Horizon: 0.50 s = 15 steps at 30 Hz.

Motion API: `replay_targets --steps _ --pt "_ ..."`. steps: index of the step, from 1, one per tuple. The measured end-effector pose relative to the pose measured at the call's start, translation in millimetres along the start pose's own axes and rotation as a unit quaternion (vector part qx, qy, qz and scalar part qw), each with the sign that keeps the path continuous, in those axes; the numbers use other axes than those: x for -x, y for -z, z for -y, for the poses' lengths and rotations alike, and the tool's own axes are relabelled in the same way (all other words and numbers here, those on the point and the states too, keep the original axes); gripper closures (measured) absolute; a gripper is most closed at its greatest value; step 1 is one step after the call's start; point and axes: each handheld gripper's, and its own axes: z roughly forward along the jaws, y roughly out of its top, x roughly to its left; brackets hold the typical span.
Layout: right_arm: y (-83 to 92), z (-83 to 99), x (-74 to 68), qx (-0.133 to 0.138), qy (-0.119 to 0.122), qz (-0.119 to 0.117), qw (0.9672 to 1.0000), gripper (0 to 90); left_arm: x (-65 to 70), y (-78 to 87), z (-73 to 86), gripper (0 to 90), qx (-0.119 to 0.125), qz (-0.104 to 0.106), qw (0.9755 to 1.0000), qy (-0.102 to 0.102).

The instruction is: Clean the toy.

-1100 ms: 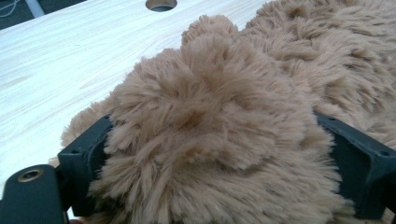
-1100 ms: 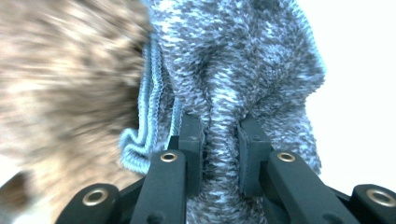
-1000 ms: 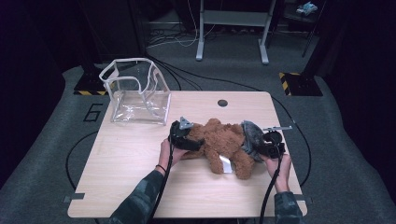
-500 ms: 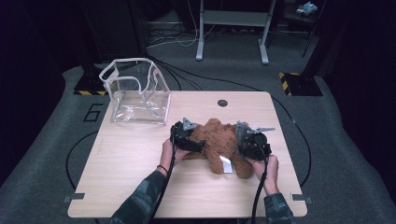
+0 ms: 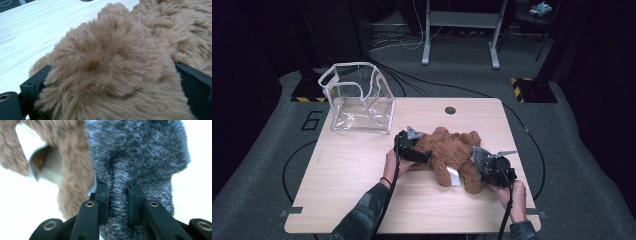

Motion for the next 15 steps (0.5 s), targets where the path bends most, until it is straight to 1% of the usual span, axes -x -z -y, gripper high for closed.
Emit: replay_targets --steps 2,3,4,5,6,8,9,12,14,15 --pt "2.7 2.2 2.3 0.007 -0.004 0.003 1.0000 74.7 0.3 -0.7 0.2 3.8 0.004 0.000 1.0000 0.006" --pt "7.1 1.5 2.0 0.015 -0.014 0.007 0.9998 74.6 -0.1 -0.3 0.1 3.8 0.001 0.000 1.0000 0.003" --pt "9.8 0.2 1.9 0.024 -0.016 0.006 0.9996 74.6 0.1 -0.6 0.2 3.8 0.003 0.000 1.0000 0.005" --pt "12.4 -2.9 2.7 0.040 -0.007 0.006 0.9991 74.6 -0.2 -0.3 0.0 3.8 0.000 0.000 1.0000 0.002" --pt "12.4 -2.9 2.7 0.040 -0.007 0.006 0.9991 74.6 -0.2 -0.3 0.0 3.8 0.000 0.000 1.0000 0.002" --pt "18.7 -15.4 -2.3 0.066 0.000 0.005 0.9978 74.4 -0.2 -0.1 -0.1 3.8 -0.002 -0.001 1.0000 0.001" --pt "18.9 -20.9 -4.9 0.073 0.004 0.003 0.9974 74.2 -0.1 -0.2 -0.1 3.8 -0.002 -0.001 1.0000 0.000" --pt "12.1 -37.9 -12.5 0.084 0.006 -0.001 0.9965 73.9 0.3 -0.4 -0.1 3.8 -0.001 -0.002 1.0000 0.001" --pt "1.6 -48.1 -16.1 0.080 0.002 -0.005 0.9968 73.8 0.2 -0.4 0.0 3.8 -0.001 -0.002 1.0000 0.001" --pt "-3.0 -51.2 -17.3 0.078 0.000 -0.005 0.9970 73.8 0.6 -0.7 0.1 3.8 0.000 -0.003 1.0000 0.007"
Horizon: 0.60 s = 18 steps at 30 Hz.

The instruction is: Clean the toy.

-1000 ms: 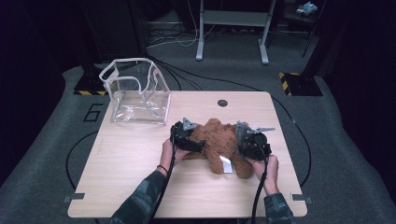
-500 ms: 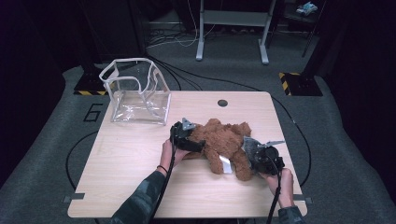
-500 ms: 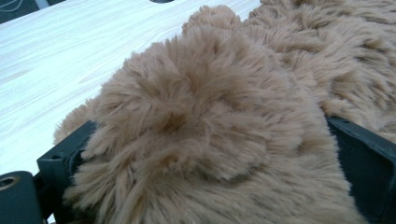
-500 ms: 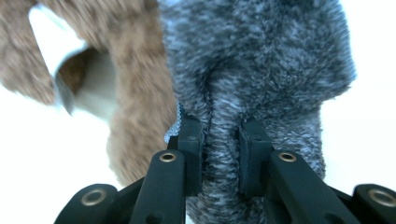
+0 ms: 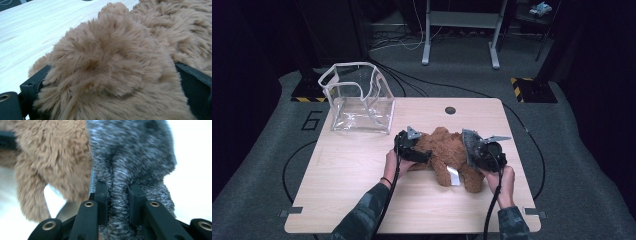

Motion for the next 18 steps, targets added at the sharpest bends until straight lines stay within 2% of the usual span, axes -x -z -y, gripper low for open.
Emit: replay_targets --steps 1,3,7,8,12,14,16,18 --pt "-13.2 -3.7 -2.8 -0.011 0.004 0.015 0.9998 73.7 -0.5 -0.2 0.4 3.9 0.000 0.001 1.0000 0.005" --pt "-20.5 -4.2 -2.8 -0.018 -0.001 0.015 0.9997 73.7 -1.5 0.5 0.5 4.0 -0.004 0.003 1.0000 0.002" --pt "-19.8 -1.1 0.0 -0.028 -0.002 0.012 0.9995 74.1 0.0 -0.2 0.6 4.1 0.001 0.001 1.0000 0.006" --pt "-14.1 4.6 0.6 -0.037 -0.001 0.007 0.9993 74.2 0.0 -0.1 0.8 4.2 0.001 0.001 1.0000 0.005" --pt "-0.1 18.9 1.3 -0.041 0.005 0.003 0.9992 74.2 0.4 0.7 0.5 4.2 -0.006 0.000 1.0000 0.000" --pt "5.7 27.4 2.8 -0.039 0.008 0.001 0.9992 74.3 1.2 -0.2 0.9 4.2 0.000 -0.001 1.0000 0.007" --pt "13.0 39.5 2.8 -0.042 0.004 -0.001 0.9991 74.4 0.8 0.3 0.7 4.2 -0.004 0.000 1.0000 0.001" --pt "17.5 51.0 2.8 -0.047 0.006 0.000 0.9989 74.6 1.3 -0.2 0.8 4.2 0.000 -0.001 1.0000 0.005"
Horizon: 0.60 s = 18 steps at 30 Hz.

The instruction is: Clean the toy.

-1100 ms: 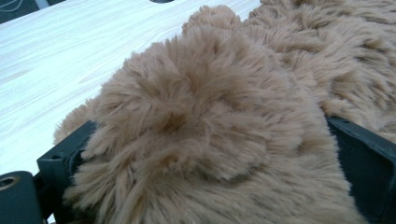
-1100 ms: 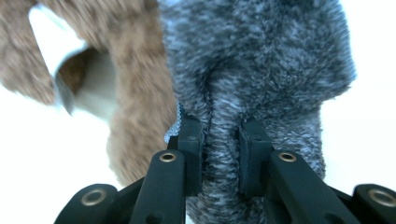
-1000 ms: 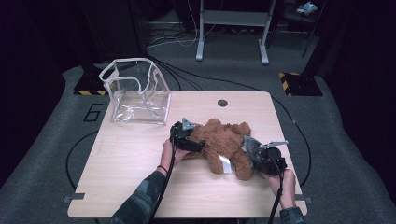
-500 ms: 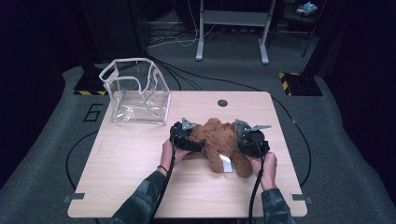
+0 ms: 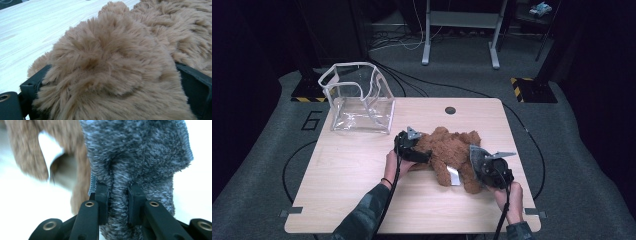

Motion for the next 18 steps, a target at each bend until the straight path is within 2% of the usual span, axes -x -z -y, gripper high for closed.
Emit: replay_targets --steps 2,3,4,6,9,10,11,14,17,18 --pt "0.0 10.3 1.2 -0.010 0.000 0.000 0.9999 74.7 -0.6 0.4 -0.1 4.2 -0.004 0.000 1.0000 -0.002" --pt "-0.9 16.8 3.1 -0.021 -0.003 -0.002 0.9998 74.7 0.2 -0.4 0.0 4.1 0.002 0.000 1.0000 0.005" --pt "-2.4 21.4 5.1 -0.028 -0.004 -0.001 0.9996 74.7 -0.5 -0.4 0.2 4.1 0.003 0.002 1.0000 0.004" --pt "-1.8 27.3 9.3 -0.024 -0.014 -0.008 0.9996 74.5 -1.4 -0.2 0.2 4.1 0.001 0.006 1.0000 0.004" --pt "2.7 25.4 9.3 -0.011 -0.019 -0.004 0.9998 74.3 -1.2 -0.3 0.3 4.2 0.003 0.005 1.0000 0.002" --pt "6.1 22.1 8.4 -0.003 -0.020 -0.003 0.9998 74.3 -1.0 -0.3 0.3 4.2 0.002 0.004 1.0000 0.002" --pt "11.9 10.5 5.0 0.024 -0.006 0.001 0.9997 74.0 -0.7 -0.2 0.2 4.2 0.002 0.003 1.0000 0.001" --pt "16.5 -10.3 -4.5 0.048 0.006 -0.001 0.9988 73.5 -0.7 -0.7 0.0 4.1 0.004 0.002 1.0000 0.002" --pt "11.9 -27.8 -12.6 0.054 0.015 0.003 0.9984 73.4 -1.6 -0.9 -0.4 4.1 0.003 0.005 1.0000 0.003" --pt "7.3 -35.4 -14.8 0.067 0.019 0.001 0.9976 73.4 -1.5 -0.9 -0.6 4.1 0.003 0.004 1.0000 0.002"
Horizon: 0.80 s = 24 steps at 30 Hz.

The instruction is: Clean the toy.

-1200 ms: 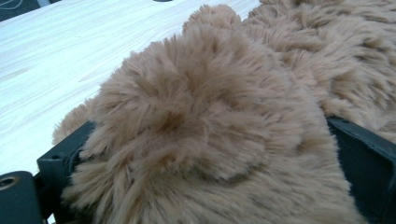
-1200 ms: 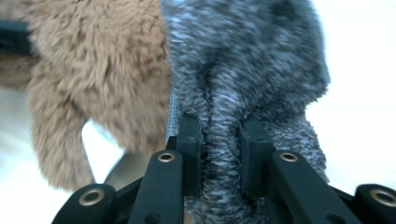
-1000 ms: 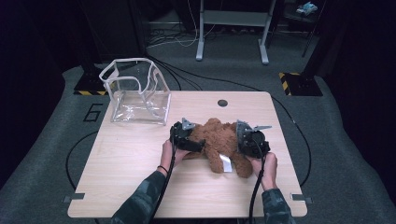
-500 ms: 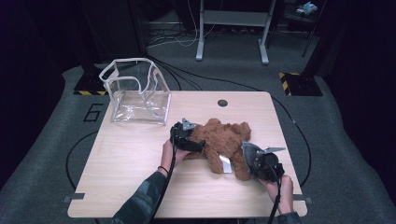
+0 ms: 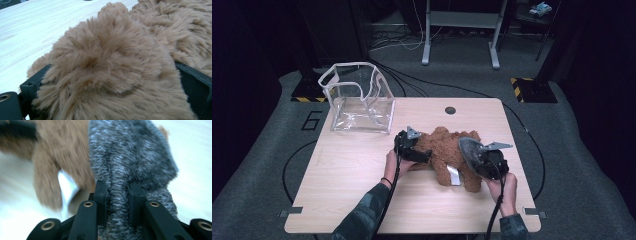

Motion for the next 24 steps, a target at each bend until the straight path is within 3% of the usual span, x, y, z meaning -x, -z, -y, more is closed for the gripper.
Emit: replay_targets --steps 3,7,13,17,19,24 --pt "-13.9 -10.6 -5.8 0.001 -0.006 -0.004 1.0000 73.6 -0.1 -0.1 0.0 4.1 -0.002 -0.003 1.0000 -0.001" --pt "-28.0 -6.8 -7.6 -0.010 -0.002 -0.006 0.9999 74.4 1.2 -0.1 -0.4 4.1 -0.004 -0.006 1.0000 -0.005" --pt "-18.8 14.2 -4.3 -0.032 -0.004 -0.016 0.9993 75.7 2.0 -0.5 -0.6 4.3 -0.004 -0.007 1.0000 -0.004" --pt "-10.3 28.9 -4.5 -0.042 -0.001 -0.012 0.9990 76.1 1.8 -0.4 -0.5 4.4 -0.004 -0.005 1.0000 -0.004" --pt "-2.8 47.2 -5.5 -0.054 -0.001 -0.015 0.9984 76.6 1.9 -0.7 -0.6 4.4 -0.003 -0.005 1.0000 -0.004" --pt "0.4 59.5 -4.3 -0.077 0.000 -0.007 0.9970 76.5 1.9 -0.8 -0.7 4.4 -0.003 -0.003 1.0000 -0.004"
